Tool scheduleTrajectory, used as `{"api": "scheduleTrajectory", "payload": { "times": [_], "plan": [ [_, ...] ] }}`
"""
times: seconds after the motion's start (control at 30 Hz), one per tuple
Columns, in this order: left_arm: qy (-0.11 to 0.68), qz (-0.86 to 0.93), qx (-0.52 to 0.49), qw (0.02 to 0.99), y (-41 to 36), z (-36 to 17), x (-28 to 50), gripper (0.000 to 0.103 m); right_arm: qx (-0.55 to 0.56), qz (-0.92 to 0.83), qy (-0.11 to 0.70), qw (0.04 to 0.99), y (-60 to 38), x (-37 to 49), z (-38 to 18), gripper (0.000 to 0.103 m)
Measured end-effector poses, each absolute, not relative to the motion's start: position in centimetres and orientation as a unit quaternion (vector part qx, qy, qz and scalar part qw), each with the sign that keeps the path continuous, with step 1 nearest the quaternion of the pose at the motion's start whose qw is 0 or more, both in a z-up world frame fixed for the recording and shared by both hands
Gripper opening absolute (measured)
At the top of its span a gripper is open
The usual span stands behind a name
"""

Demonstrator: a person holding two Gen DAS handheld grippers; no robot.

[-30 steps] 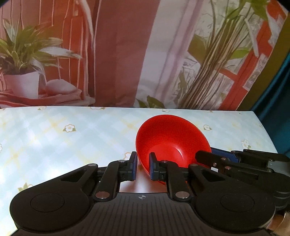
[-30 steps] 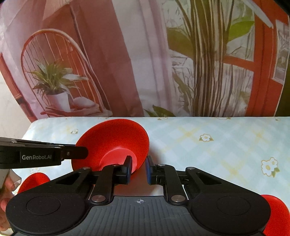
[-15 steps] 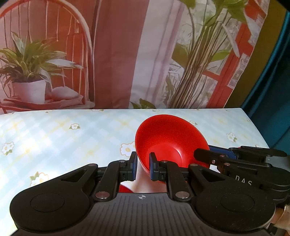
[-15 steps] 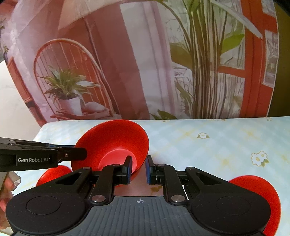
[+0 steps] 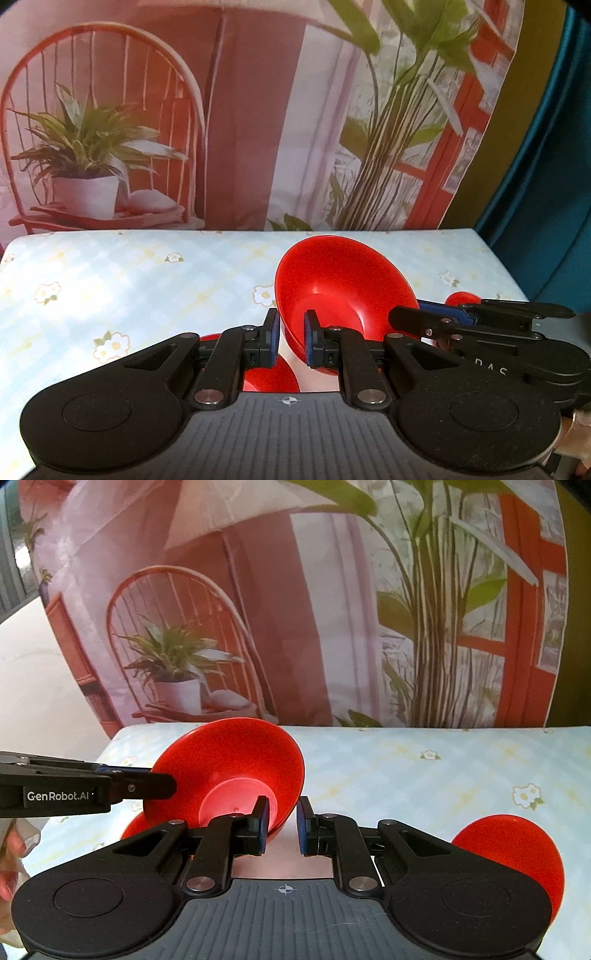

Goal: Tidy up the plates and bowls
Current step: 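Lower the left-held red bowl into the red bowl held by the right gripper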

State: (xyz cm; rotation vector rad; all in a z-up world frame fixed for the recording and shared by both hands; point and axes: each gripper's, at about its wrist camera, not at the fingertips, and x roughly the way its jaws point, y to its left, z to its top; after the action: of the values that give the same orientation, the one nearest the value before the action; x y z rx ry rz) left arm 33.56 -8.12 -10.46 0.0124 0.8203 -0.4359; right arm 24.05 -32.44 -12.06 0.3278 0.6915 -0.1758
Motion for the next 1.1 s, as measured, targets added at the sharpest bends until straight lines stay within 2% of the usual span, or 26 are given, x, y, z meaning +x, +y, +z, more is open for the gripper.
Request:
{"api": "scheduleTrajectory", "payload": {
  "times": [0.5,1.1],
  "plan": [
    [0.353,-0.200,-0.023,0.914,-3.8,-5.8,30.5,0.015,0.119,-0.048,0.297,0.946,-29.0,24.0,-5.2,0.015],
    [0.407,-0.170,-0.042,0.897,0.8,-12.8,30.5,0.016,0.115,-0.025,0.366,0.923,-24.7,27.7,-12.1,0.014]
  ]
}}
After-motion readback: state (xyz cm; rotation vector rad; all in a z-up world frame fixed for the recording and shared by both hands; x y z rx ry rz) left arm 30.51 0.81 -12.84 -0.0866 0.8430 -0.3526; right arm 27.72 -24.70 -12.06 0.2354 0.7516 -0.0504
